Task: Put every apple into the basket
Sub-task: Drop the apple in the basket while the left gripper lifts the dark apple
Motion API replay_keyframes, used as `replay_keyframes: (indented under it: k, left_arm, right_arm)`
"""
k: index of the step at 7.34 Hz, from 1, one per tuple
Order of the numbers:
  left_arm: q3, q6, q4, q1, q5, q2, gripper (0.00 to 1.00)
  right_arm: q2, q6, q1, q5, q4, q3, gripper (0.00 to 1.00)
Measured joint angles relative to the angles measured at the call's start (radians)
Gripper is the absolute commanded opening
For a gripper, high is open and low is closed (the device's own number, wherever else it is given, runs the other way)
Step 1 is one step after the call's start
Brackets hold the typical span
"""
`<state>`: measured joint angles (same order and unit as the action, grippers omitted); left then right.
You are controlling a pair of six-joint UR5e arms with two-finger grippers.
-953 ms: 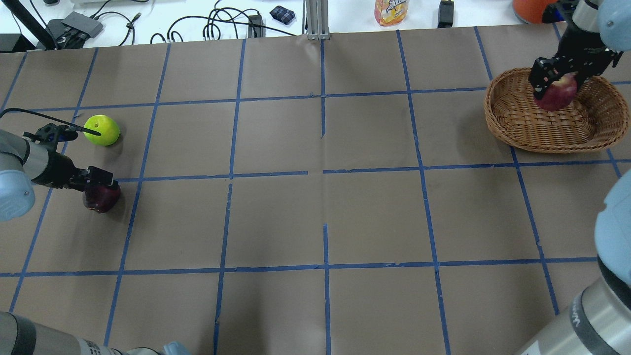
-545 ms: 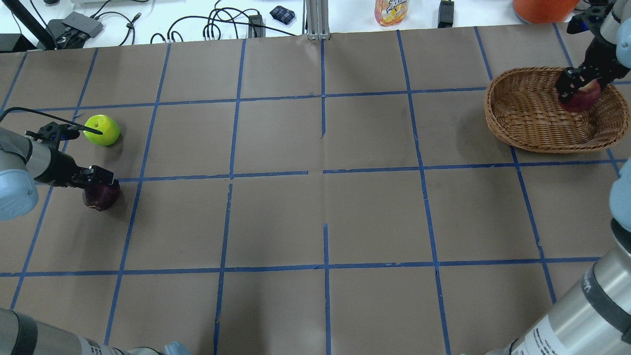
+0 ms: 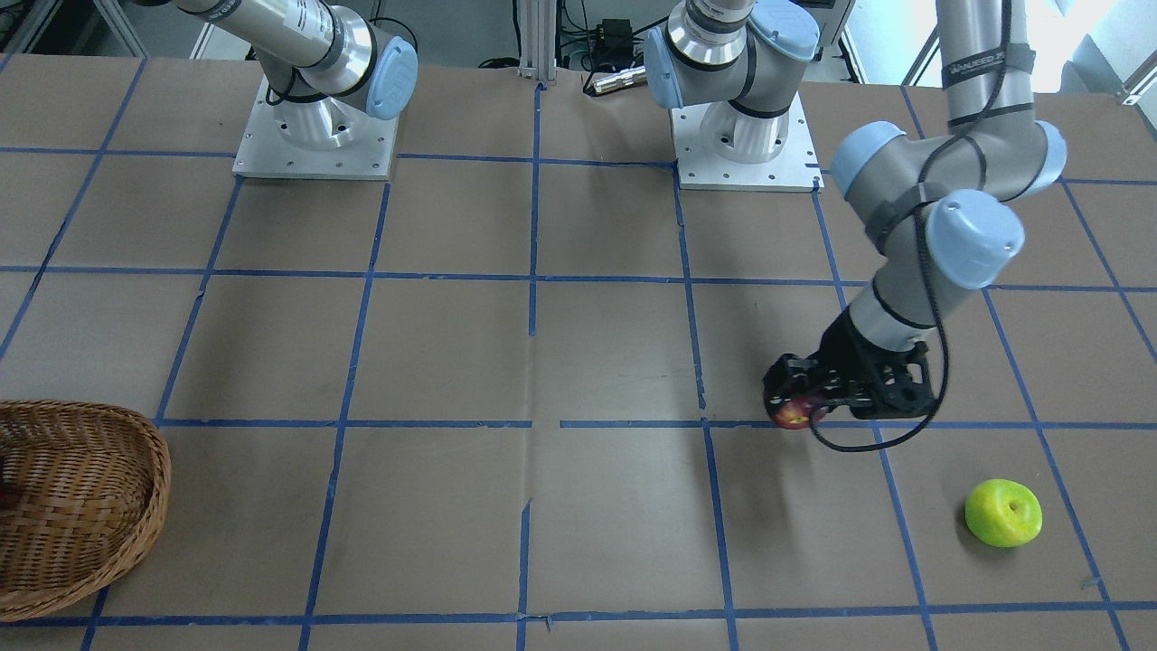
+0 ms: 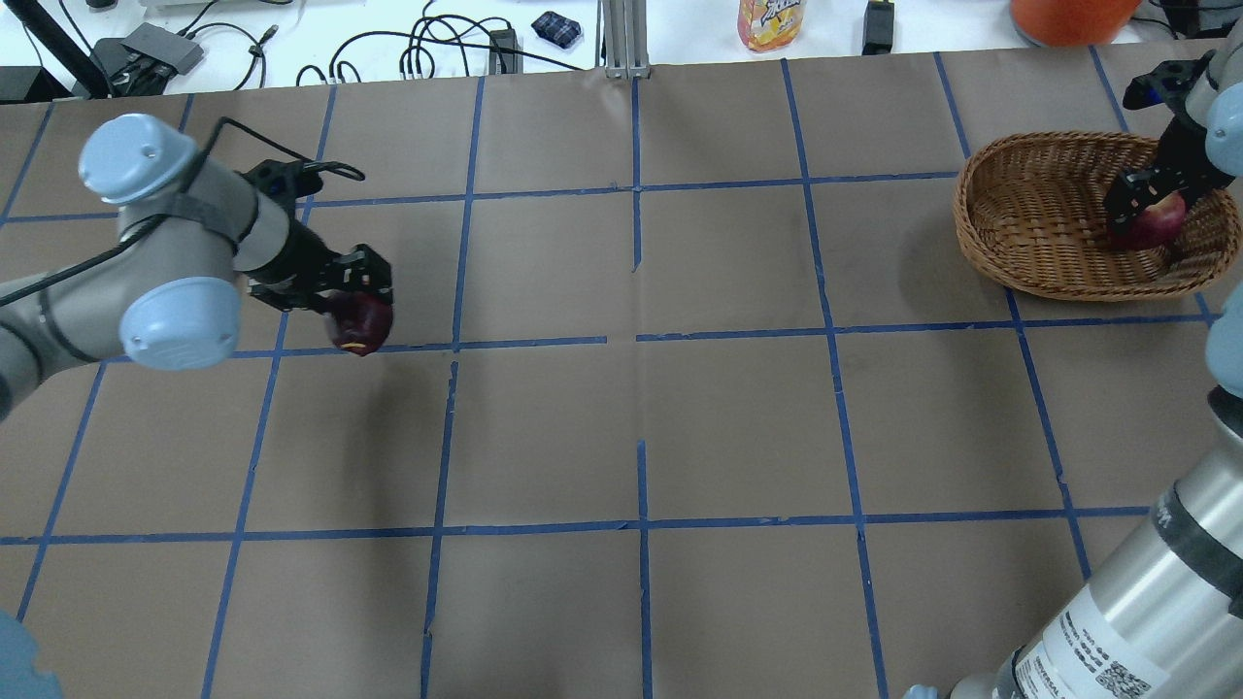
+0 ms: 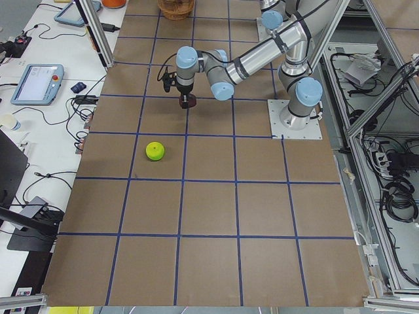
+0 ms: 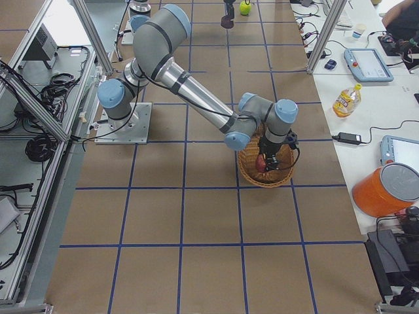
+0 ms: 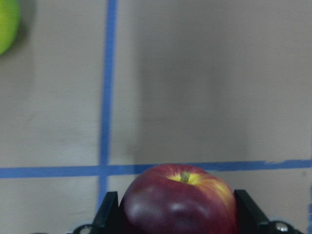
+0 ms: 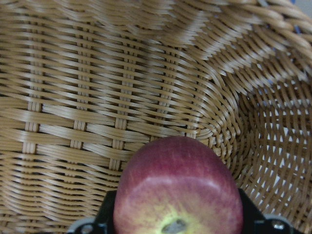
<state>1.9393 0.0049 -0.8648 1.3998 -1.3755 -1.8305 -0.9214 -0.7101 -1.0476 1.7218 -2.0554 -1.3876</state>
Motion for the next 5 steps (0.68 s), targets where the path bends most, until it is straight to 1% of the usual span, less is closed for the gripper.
replay_keyframes:
  k: [1, 2, 3, 4, 5]
  left_arm:
    - [-0.01, -0.174, 0.039, 0.103, 0.048, -0.025, 0.0]
    - [-0.018, -0.327, 0.122, 0.197, 0.085, -0.058, 0.0]
    - [-0.034, -0.413, 0.19, 0.281, 0.096, -0.09, 0.09]
    - [-0.053, -0.453, 0.223, 0.351, 0.074, -0.123, 0.48]
    - [-0.064, -0.471, 0.237, 0.388, 0.042, -0.156, 0.99]
  right_arm:
    - [0.015, -0.004, 0.02, -0.002, -0.015, 0.0, 1.0]
    - [0.022, -0.011, 0.038, -0.006, -0.018, 0.001, 1.0]
    - [0.017, -0.016, 0.045, -0.006, -0.011, 0.003, 1.0]
    - [-0.008, -0.015, 0.039, -0.008, 0.025, 0.005, 1.0]
    - [-0.054, 0.002, 0.018, -0.013, 0.107, 0.007, 1.0]
